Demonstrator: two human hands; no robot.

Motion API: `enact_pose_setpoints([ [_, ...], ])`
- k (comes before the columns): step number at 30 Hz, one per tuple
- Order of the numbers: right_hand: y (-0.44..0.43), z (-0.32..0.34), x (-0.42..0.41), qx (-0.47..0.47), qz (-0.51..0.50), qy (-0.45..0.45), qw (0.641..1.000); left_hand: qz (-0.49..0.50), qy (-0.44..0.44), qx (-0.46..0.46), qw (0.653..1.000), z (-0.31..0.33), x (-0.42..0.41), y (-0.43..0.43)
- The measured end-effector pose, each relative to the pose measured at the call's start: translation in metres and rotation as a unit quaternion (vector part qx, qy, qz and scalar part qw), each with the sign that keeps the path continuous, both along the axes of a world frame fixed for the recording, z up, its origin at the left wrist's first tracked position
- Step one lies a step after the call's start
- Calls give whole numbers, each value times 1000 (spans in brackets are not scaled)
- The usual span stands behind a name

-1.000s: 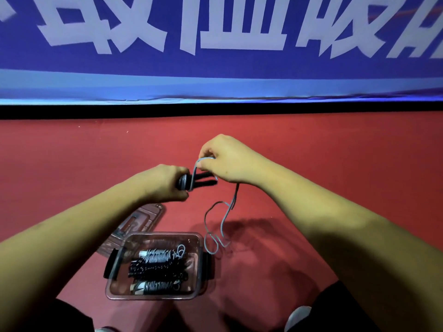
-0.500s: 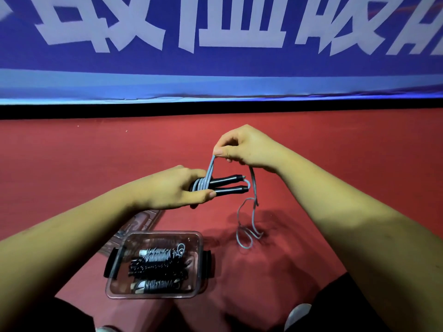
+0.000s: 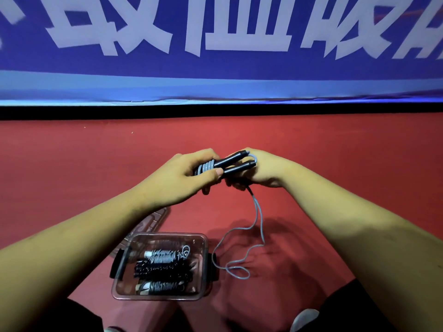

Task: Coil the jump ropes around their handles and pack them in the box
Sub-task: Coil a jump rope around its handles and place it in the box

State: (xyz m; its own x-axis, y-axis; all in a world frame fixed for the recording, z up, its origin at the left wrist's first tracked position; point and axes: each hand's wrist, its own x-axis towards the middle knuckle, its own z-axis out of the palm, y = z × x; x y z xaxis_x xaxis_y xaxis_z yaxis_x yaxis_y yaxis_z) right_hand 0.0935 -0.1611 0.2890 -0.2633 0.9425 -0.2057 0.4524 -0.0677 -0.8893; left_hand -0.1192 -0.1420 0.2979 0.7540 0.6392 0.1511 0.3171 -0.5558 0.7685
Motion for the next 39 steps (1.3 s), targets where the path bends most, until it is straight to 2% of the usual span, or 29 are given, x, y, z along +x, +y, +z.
enact_pose_setpoints([
  [3, -1, -1, -5, -9, -5, 8, 1000, 44, -2, 9, 999, 2, 3, 3],
  [8, -1, 6, -20, 17, -39, 6, 999, 117, -60, -54, 990, 0, -6, 28],
  [13, -9, 13, -44, 64, -56, -83, 993, 220, -26, 37, 975, -2, -29, 63],
  [16, -12, 16, -54, 62, -52, -118, 990, 242, 75, 98, 962, -9, -35, 73],
  [20, -21, 12, -64, -38, -55, -14, 998, 287, 183, 165, 926, -20, -43, 87],
  [22, -24, 13, -66, -49, -51, 27, 997, 296, 232, 177, 909, -22, -50, 94],
  [27, -17, 24, -61, -46, -86, 91, 991, 207, 362, 187, 890, -37, -37, 81],
  [31, -9, 30, -48, -69, -117, 103, 985, 20, 385, 106, 917, -48, -9, 43],
  [33, -6, 33, -35, -63, -137, 79, 985, -33, 388, 106, 915, -46, 5, 22],
  [36, -4, 35, -13, -1, -142, 18, 990, -39, 411, 136, 901, -38, 16, 7],
  [39, -4, 40, 6, 80, -94, -101, 987, -32, 438, 247, 864, -38, 17, 5],
])
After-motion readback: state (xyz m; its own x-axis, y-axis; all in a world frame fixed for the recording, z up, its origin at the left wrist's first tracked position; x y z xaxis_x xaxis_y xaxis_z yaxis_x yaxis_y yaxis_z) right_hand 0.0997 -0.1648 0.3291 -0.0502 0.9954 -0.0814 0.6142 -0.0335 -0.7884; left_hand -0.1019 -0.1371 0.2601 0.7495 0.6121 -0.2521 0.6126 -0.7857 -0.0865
